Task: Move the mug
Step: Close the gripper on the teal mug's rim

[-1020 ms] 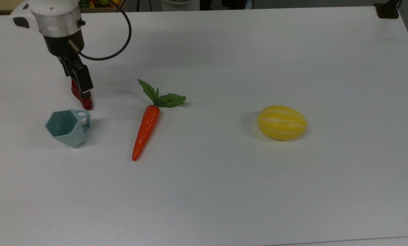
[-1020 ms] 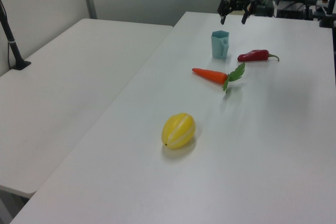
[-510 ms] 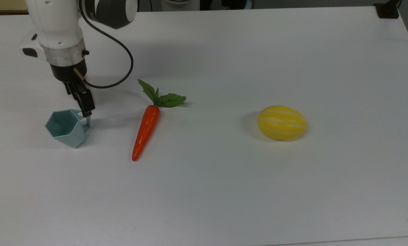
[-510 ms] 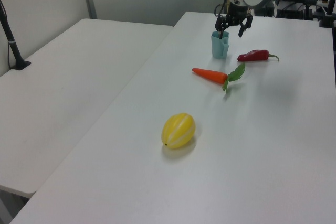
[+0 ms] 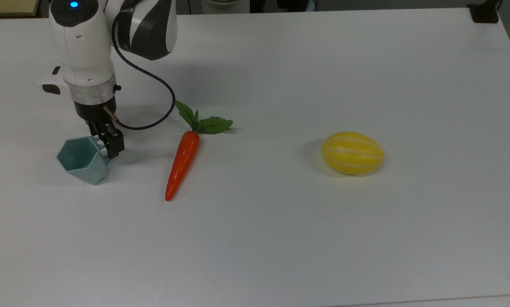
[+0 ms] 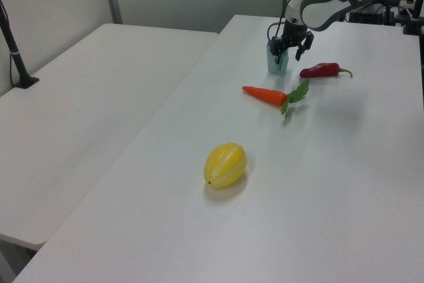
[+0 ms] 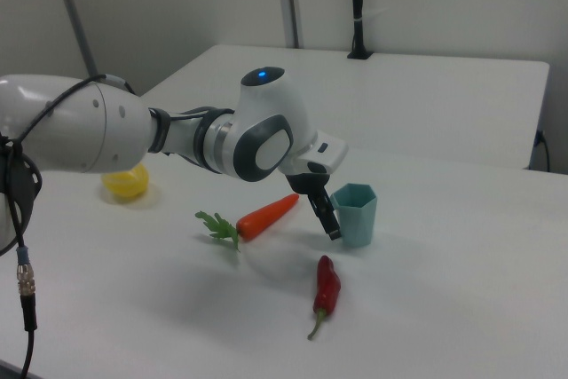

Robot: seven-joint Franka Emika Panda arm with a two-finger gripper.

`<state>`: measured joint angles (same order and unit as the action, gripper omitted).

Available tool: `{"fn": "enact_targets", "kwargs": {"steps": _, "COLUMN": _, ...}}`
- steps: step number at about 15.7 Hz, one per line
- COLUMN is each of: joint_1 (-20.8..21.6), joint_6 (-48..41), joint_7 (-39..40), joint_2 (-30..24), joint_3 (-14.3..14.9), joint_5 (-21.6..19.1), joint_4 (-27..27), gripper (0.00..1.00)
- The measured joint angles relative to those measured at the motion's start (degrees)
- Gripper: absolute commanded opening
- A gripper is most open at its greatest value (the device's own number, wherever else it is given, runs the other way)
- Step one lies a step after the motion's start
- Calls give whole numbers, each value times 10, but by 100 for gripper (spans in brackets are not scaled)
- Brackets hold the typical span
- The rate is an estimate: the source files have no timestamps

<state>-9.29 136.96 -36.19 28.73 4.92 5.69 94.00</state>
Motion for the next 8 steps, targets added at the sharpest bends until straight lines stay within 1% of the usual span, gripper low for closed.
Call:
{"fn": "enact_targets", "kwargs": {"steps": 3, "joint_1": 1, "joint_6": 11, "joint_7": 0, "joint_2": 10, "joint_3": -1, "joint_5": 11, "joint_4": 0, "gripper": 43}}
{"fn": "enact_targets", "kwargs": {"steps": 6, "joint_1": 2, "joint_6": 13, "joint_7": 0, "joint_2": 17, "joint_3": -1, "joint_5": 17, "joint_4": 0, "gripper": 30}}
{"fn": "enact_targets", "kwargs": {"steps": 8, "joint_1": 2, "joint_6": 13, "joint_7": 0, "joint_2": 20, "joint_3": -1, "joint_5": 18, "joint_4": 0, "gripper": 29}}
